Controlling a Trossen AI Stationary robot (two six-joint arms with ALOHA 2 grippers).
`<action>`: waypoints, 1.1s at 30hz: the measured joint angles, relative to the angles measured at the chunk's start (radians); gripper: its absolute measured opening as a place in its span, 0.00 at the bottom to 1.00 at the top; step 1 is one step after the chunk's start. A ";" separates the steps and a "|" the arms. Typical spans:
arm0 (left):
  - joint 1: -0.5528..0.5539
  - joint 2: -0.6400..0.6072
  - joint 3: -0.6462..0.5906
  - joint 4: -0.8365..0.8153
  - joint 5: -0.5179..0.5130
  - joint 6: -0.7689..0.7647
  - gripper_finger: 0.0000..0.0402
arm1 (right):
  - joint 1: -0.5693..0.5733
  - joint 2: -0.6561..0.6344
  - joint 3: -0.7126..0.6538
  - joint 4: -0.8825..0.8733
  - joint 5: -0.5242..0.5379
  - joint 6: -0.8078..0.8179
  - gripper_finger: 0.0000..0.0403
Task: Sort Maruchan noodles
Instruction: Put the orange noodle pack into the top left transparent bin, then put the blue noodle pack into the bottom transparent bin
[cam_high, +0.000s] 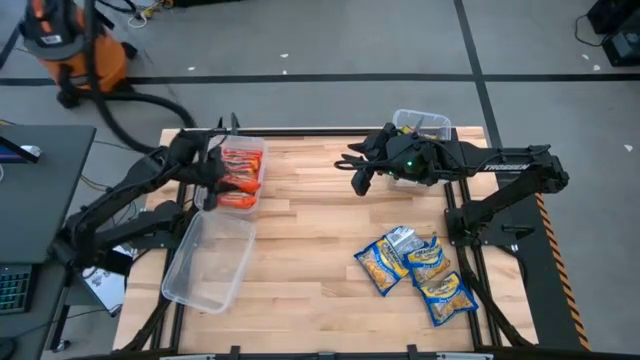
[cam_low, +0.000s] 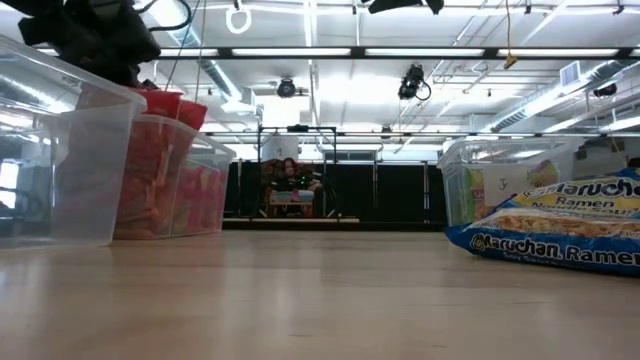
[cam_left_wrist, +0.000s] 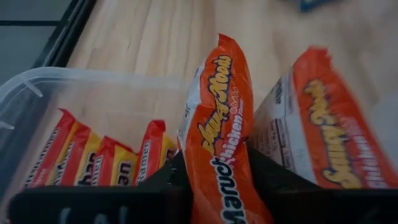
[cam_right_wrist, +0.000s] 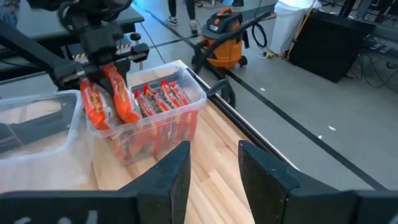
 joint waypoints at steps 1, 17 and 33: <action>-0.023 0.000 0.001 -0.003 -0.037 0.007 0.24 | -0.001 0.000 0.000 -0.002 0.000 0.000 0.36; -0.102 0.010 0.166 -0.267 -0.189 -0.074 0.47 | -0.003 0.002 0.000 -0.099 -0.017 0.025 0.52; -0.101 0.090 0.309 -0.404 -0.322 -0.167 0.47 | 0.001 0.002 0.000 -0.246 -0.140 -0.170 0.52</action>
